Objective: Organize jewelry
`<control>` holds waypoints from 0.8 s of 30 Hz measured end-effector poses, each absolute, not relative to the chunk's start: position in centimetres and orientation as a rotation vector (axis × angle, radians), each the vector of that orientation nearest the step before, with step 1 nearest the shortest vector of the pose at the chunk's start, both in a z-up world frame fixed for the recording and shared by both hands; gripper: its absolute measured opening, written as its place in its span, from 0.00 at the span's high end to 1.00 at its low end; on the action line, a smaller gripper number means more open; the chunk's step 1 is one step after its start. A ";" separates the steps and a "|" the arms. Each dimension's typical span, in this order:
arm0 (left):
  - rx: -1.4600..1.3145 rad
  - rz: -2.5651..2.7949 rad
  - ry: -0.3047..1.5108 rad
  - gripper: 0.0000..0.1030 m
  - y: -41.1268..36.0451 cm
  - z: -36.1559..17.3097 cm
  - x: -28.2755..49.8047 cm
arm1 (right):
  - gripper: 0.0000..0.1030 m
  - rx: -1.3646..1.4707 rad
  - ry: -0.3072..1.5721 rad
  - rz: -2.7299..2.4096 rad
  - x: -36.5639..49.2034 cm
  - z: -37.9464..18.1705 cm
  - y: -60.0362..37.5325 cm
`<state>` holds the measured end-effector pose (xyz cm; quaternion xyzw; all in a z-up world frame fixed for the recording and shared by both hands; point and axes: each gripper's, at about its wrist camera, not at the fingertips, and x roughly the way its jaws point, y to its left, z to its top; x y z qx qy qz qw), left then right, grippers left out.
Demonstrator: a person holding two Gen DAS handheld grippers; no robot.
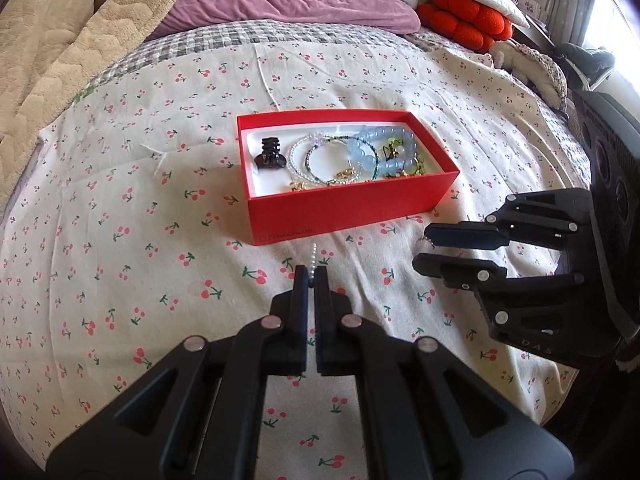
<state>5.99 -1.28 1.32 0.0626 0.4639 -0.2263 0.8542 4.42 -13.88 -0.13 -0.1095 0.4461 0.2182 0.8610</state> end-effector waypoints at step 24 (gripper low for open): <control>0.012 -0.552 0.938 0.97 -3.9 3.3 10.9 | 0.81 0.040 0.910 0.308 10.5 3.5 -17.8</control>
